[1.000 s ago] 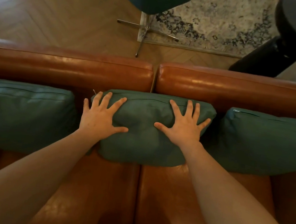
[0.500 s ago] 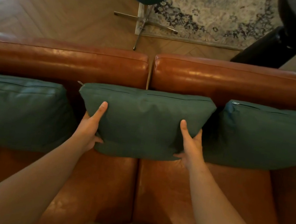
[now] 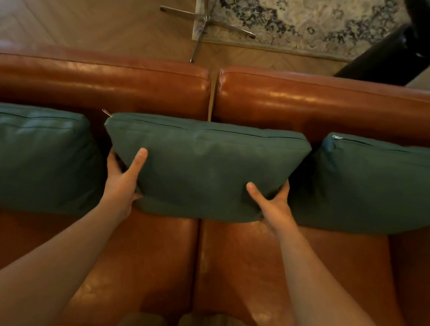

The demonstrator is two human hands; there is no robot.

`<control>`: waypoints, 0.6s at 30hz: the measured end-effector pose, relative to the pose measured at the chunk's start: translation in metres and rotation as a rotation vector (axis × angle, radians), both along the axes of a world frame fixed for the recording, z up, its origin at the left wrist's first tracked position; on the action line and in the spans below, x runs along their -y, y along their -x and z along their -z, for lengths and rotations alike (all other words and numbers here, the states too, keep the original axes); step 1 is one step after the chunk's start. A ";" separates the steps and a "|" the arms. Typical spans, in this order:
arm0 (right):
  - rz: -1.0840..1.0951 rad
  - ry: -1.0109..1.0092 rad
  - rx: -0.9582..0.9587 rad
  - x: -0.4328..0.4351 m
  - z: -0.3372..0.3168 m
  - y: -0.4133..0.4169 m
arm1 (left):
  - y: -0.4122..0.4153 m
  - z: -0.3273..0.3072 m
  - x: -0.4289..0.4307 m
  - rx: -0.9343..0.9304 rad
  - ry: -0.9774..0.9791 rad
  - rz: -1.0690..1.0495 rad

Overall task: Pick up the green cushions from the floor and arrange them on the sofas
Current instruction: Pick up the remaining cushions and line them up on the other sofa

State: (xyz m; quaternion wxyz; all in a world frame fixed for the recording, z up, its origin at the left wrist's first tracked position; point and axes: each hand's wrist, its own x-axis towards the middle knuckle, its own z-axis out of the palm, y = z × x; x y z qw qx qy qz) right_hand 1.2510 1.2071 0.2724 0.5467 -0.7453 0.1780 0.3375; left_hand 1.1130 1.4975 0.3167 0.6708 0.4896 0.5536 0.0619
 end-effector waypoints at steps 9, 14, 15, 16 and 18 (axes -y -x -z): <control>0.003 -0.085 0.084 -0.016 0.041 0.024 | 0.000 0.038 0.010 -0.094 0.000 0.227; -0.109 0.163 0.118 -0.002 0.007 0.030 | 0.015 0.016 0.012 -0.176 -0.136 0.244; -0.123 0.203 0.127 -0.001 -0.003 0.034 | 0.015 0.006 0.017 -0.205 -0.181 0.254; -0.135 0.222 0.149 0.000 -0.014 0.037 | 0.017 -0.004 0.023 -0.240 -0.233 0.278; -0.168 0.218 0.206 0.006 -0.045 0.046 | 0.018 -0.031 0.040 -0.282 -0.319 0.348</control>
